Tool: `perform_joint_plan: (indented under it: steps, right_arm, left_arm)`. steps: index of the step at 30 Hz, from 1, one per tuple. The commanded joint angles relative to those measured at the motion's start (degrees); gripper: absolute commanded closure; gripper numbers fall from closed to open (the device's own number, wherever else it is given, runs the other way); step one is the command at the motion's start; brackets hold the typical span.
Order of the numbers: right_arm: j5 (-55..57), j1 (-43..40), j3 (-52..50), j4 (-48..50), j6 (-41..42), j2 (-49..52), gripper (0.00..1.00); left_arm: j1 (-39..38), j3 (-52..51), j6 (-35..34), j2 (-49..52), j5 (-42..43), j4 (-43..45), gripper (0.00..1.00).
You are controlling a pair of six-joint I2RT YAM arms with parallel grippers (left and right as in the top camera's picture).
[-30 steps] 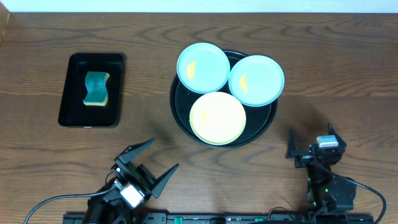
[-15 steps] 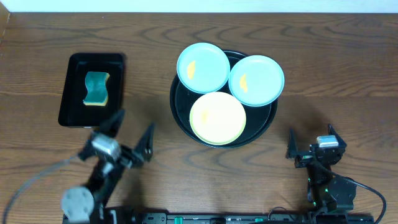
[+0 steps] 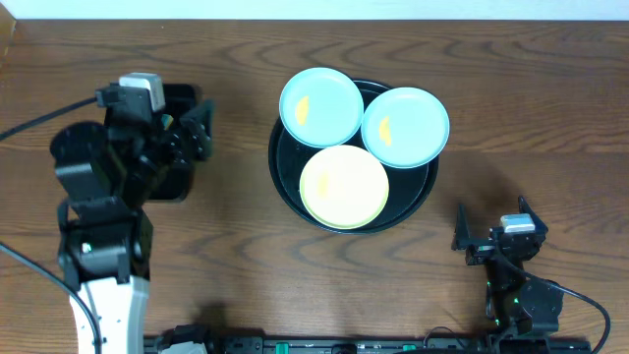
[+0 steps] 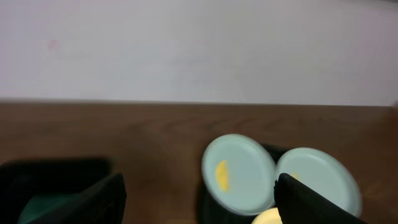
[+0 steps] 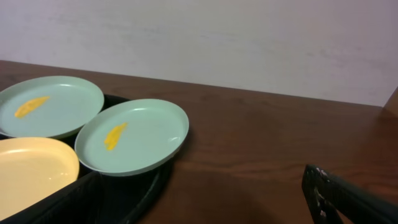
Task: Clean dirty plates on tray and stack at the side
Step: 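Move the left gripper over the green sponge in the black tray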
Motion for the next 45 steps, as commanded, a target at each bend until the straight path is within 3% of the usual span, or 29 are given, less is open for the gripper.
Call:
perform_joint_plan:
  steps: [1,4,8,11,13,16,24,32,39,45]
  right_arm:
    - [-0.11,-0.15,-0.04,-0.28,-0.2,-0.15,0.01]
    - [-0.11,-0.15,-0.04,-0.28,-0.22,-0.15,0.01]
    - [-0.11,-0.15,-0.04,-0.28,-0.22,-0.15,0.01]
    - [-0.11,-0.15,-0.04,-0.28,-0.2,-0.15,0.01]
    - [-0.11,-0.15,-0.04,-0.28,-0.2,-0.15,0.01]
    - [-0.11,-0.15,-0.04,-0.28,-0.2,-0.15,0.01]
    - [-0.11,-0.15,-0.04,-0.28,-0.2,-0.15,0.01]
    - [-0.11,-0.15,-0.04,-0.28,-0.2,-0.15,0.01]
    - [-0.11,-0.15,-0.04,-0.28,-0.2,-0.15,0.01]
    - [-0.11,-0.15,-0.04,-0.28,-0.2,-0.15,0.01]
  left_arm:
    - [4.46,4.76,-3.13,3.39,-7.72,-3.91,0.23]
    - [10.88,10.32,-6.58,9.11,-13.38,-12.2,0.23]
    - [18.75,17.42,-6.54,18.45,-13.31,-21.11,0.23]
    - [21.64,18.43,-6.54,22.82,-11.34,-21.68,0.23]
    - [22.56,18.43,-5.95,24.61,-8.31,-21.62,0.09]
    - [22.67,18.88,-2.89,26.6,-3.52,-21.0,0.09]
    - [22.05,27.43,-3.52,33.97,-17.55,-27.34,0.09]
    - [21.86,27.41,-3.5,43.45,-8.44,-24.41,0.09]
    - [21.51,27.41,-1.66,50.45,-8.24,-22.45,0.09]
    - [19.82,27.41,5.46,54.82,-8.26,-21.0,0.1]
